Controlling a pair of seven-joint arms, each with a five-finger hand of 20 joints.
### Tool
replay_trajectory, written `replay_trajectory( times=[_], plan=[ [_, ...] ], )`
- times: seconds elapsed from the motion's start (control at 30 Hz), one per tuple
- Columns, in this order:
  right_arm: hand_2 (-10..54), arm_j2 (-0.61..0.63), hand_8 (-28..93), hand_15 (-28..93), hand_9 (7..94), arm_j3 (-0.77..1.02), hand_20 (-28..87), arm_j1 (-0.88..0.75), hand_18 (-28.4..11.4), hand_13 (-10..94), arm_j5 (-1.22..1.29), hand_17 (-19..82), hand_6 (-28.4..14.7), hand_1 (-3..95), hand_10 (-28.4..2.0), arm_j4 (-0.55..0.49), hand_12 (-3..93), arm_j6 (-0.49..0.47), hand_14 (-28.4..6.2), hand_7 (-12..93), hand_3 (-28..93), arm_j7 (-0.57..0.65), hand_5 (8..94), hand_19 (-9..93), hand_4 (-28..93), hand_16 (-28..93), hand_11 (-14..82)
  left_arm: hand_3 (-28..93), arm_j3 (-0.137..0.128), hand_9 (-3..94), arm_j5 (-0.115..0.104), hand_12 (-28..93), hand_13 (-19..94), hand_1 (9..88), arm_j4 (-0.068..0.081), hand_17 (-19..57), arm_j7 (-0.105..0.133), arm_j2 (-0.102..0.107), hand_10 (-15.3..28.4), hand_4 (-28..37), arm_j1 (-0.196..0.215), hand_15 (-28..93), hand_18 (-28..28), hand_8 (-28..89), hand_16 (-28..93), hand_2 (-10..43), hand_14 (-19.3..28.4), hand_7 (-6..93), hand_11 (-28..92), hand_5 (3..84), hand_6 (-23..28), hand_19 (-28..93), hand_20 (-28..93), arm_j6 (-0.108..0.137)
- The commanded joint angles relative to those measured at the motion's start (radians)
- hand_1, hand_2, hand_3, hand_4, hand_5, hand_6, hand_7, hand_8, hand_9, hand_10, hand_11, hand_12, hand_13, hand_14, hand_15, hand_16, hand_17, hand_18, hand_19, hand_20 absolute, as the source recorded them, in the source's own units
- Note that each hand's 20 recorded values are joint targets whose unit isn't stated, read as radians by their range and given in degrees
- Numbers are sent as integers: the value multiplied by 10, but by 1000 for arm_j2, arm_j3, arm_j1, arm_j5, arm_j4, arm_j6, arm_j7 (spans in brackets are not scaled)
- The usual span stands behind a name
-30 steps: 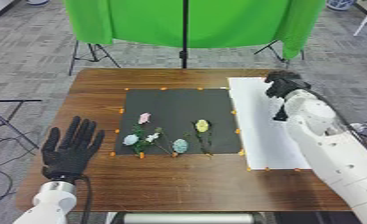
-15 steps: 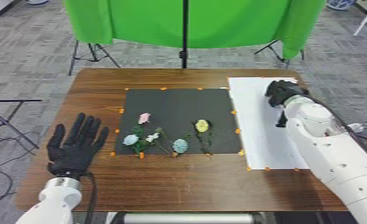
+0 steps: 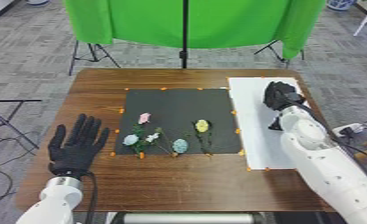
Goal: Arrange flowers
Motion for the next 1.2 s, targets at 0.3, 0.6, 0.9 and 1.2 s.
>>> replay_trajectory(
  times=[0.3, 0.6, 0.9, 1.2],
  plan=[
    [-95, -26, -12, 324, 901, 139, 441, -248, -201, 752, 230, 316, 11, 629, -90, -516, 431, -255, -51, 328, 716, 16, 799, 788, -283, 466, 98, 764, -11, 437, -3, 105, 318, 288, -8, -74, -6, -12, 170, -283, 36, 423, 140, -97, -89, 137, 169, 135, 222, 500, 104, 383, 135, 20],
    [-95, -60, -21, 347, 897, 96, 444, -304, -202, 740, 207, 311, 9, 631, -93, -552, 426, -286, -54, 339, 719, 17, 794, 791, -283, 452, 104, 762, -11, 438, 2, 105, 318, 288, -1, -74, -20, -9, 171, -283, 20, 425, 140, -97, -89, 139, 169, 136, 221, 499, 104, 383, 135, 16],
    [-95, -107, -22, 372, 893, 72, 456, -385, -199, 730, 214, 314, 7, 629, -97, -571, 427, -261, -54, 345, 725, 59, 790, 816, -283, 447, 109, 763, -11, 438, 2, 106, 318, 287, 0, -74, -42, -10, 171, -283, 20, 423, 140, -97, -90, 138, 169, 136, 221, 499, 104, 383, 135, 28],
    [-95, -129, -58, 524, 814, 92, 483, -402, -205, 653, 231, 306, 7, 602, -101, -592, 367, -264, -84, 285, 721, 72, 737, 871, -283, 423, 77, 763, -18, 427, 7, 108, 317, 289, -5, -75, -39, -11, 169, -283, 23, 425, 140, -99, -90, 140, 169, 141, 224, 461, 98, 386, 135, 42]
  ],
)
